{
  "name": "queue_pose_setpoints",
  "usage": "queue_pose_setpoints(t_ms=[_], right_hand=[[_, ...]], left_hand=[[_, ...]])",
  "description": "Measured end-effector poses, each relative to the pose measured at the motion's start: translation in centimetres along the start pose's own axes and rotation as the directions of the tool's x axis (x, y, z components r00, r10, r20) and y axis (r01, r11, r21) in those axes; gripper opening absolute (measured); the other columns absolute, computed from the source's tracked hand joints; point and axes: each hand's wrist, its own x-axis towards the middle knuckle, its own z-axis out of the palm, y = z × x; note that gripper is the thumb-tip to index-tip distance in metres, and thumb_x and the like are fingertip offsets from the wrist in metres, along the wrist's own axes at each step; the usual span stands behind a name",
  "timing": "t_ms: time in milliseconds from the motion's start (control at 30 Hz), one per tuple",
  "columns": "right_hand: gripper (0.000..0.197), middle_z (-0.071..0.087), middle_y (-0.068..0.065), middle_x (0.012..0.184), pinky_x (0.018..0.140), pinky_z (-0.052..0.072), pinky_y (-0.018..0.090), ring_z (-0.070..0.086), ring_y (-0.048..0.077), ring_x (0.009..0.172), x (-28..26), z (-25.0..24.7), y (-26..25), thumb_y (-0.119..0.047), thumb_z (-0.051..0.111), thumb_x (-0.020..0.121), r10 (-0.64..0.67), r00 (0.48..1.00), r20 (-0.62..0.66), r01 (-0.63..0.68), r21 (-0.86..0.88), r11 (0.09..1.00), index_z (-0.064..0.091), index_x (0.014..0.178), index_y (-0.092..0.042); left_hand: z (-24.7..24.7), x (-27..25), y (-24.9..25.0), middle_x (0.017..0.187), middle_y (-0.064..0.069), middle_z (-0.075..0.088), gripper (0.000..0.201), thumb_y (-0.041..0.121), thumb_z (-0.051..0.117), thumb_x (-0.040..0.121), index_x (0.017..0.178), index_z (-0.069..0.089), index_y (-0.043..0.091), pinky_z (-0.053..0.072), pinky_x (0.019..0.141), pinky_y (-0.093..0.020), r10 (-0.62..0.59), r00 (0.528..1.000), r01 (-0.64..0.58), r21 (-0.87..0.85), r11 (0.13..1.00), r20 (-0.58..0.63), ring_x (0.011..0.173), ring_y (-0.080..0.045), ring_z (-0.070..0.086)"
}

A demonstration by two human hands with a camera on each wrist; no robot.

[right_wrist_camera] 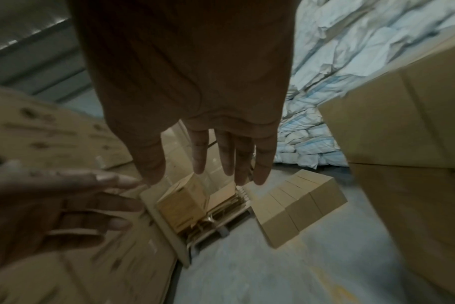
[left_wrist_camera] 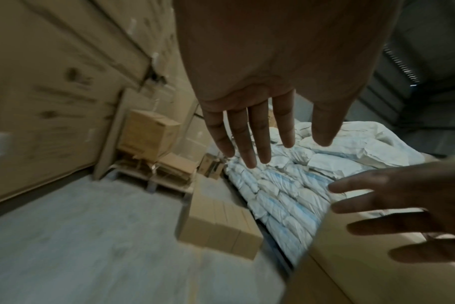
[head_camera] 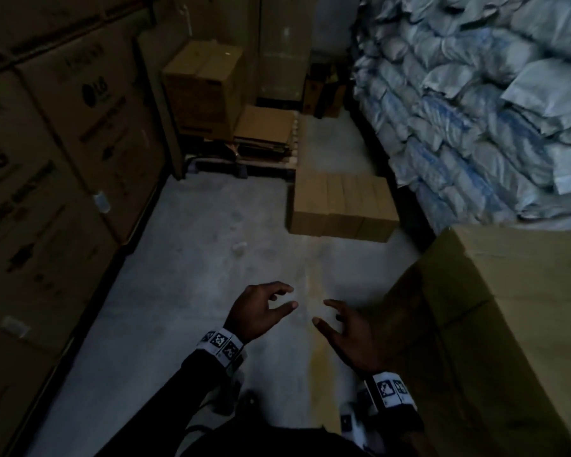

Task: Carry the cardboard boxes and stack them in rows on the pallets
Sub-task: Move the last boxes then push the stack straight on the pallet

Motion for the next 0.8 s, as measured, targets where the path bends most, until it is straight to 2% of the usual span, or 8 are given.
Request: queue_pose_setpoints(t_ms=[133,300,367,433,500,567,667,800], right_hand=[[0.059,0.058,-0.006,0.140,0.102,0.052,0.040,0.060,0.017,0.122,9.6,-0.7,-1.8,-0.059,0.069,0.088,0.082,0.996,-0.016,-0.083,-0.034,0.996,0.057,0.139,-0.032],[0.058,0.055,-0.003,0.145,0.102,0.050,0.040,0.058,0.018,0.124,20.7,-0.4,-2.2,-0.058,0.069,0.090,0.144,0.989,0.018,-0.143,-0.040,0.989,0.056,0.140,-0.033],[0.057,0.056,-0.002,0.145,0.103,0.050,0.042,0.057,0.020,0.127,25.4,-0.5,-1.9,-0.056,0.070,0.090,0.158,0.987,0.019,-0.158,-0.037,0.987,0.057,0.139,-0.031],[0.057,0.058,0.000,0.142,0.100,0.050,0.037,0.059,0.022,0.125,31.0,-0.7,-1.5,-0.053,0.072,0.090,0.186,0.983,-0.009,-0.186,-0.036,0.982,0.058,0.139,-0.029],[0.056,0.059,0.000,0.141,0.097,0.050,0.033,0.060,0.022,0.124,36.5,-0.9,-1.2,-0.052,0.073,0.090,0.196,0.979,-0.046,-0.197,-0.019,0.980,0.059,0.138,-0.028],[0.055,0.059,0.001,0.142,0.095,0.049,0.030,0.061,0.023,0.123,42.6,-1.2,-0.6,-0.050,0.074,0.089,0.215,0.975,-0.057,-0.215,0.009,0.977,0.060,0.138,-0.027],[0.056,0.062,0.004,0.140,0.095,0.052,0.034,0.062,0.025,0.122,50.9,-1.9,-0.5,-0.050,0.074,0.089,0.246,0.968,-0.050,-0.246,0.013,0.969,0.061,0.137,-0.025],[0.056,0.062,0.004,0.140,0.101,0.052,0.042,0.062,0.027,0.123,61.2,-3.4,-0.9,-0.049,0.075,0.089,0.295,0.955,-0.032,-0.294,0.040,0.955,0.062,0.136,-0.022]], left_hand=[[-3.4,11.0,-0.7,0.113,0.013,0.073,0.033,0.048,0.078,0.086,0.115,0.073,0.032,0.058,0.090,-0.035,-0.018,0.999,0.019,-0.038,0.999,0.031,0.100,-0.006,0.068],[-5.6,22.5,-3.6,0.111,0.013,0.074,0.034,0.051,0.078,0.085,0.113,0.073,0.034,0.059,0.087,-0.035,-0.016,0.997,0.017,-0.013,1.000,0.071,0.098,-0.004,0.069],[-5.9,26.9,-5.2,0.111,0.015,0.074,0.043,0.062,0.073,0.081,0.113,0.074,0.034,0.059,0.085,-0.035,-0.015,0.995,0.014,0.010,1.000,0.100,0.096,-0.004,0.069],[-6.1,32.4,-6.6,0.113,0.016,0.073,0.050,0.068,0.068,0.078,0.115,0.073,0.034,0.058,0.087,-0.028,-0.017,0.991,0.011,0.045,0.999,0.136,0.096,-0.003,0.068],[-6.8,38.0,-7.3,0.116,0.012,0.073,0.044,0.058,0.074,0.083,0.118,0.072,0.032,0.053,0.090,-0.018,-0.029,0.982,0.012,0.092,0.996,0.185,0.097,-0.006,0.068],[-7.6,44.4,-7.9,0.118,0.007,0.072,0.041,0.049,0.077,0.086,0.122,0.070,0.030,0.055,0.091,-0.026,-0.072,0.970,0.040,0.137,0.990,0.233,0.100,-0.011,0.067],[-8.9,52.9,-8.6,0.123,0.002,0.069,0.056,0.061,0.074,0.082,0.129,0.064,0.032,0.054,0.097,-0.036,-0.178,0.927,0.100,0.240,0.966,0.330,0.111,-0.017,0.064],[-9.4,62.7,-9.3,0.130,0.001,0.066,0.058,0.056,0.074,0.086,0.135,0.060,0.030,0.051,0.102,-0.038,-0.257,0.883,0.135,0.313,0.940,0.392,0.117,-0.019,0.063]])
